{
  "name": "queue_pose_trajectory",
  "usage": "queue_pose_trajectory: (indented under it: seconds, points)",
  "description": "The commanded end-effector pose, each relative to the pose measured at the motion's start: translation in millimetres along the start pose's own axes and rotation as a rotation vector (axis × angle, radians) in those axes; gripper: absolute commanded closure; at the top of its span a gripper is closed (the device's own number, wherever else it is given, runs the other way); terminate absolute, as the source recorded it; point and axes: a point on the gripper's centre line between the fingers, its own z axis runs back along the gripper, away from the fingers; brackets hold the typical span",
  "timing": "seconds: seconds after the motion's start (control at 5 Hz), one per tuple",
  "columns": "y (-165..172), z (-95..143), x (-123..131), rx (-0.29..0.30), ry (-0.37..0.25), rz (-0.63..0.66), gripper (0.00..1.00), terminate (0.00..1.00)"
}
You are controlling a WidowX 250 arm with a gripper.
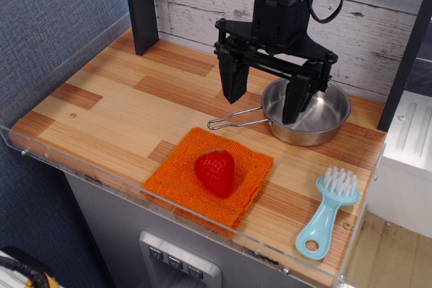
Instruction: Put the strawberry in the pot
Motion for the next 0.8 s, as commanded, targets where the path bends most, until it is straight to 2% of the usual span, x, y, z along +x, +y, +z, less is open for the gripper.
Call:
queue_pose_trajectory:
  seconds: [0.0,0.2,0.4,0.6]
  points:
    - [0,0,0,0.0,0.0,0.0,0.0,0.0]
    - [5,-5,-18,0.026,-0.027,0.002,0.0,0.0]
    - [10,-9,-31,0.025,-0.072,-0.024,0.0,0.0]
    - [17,-9,-44,0.04,-0.166,-0.07,0.0,0.0]
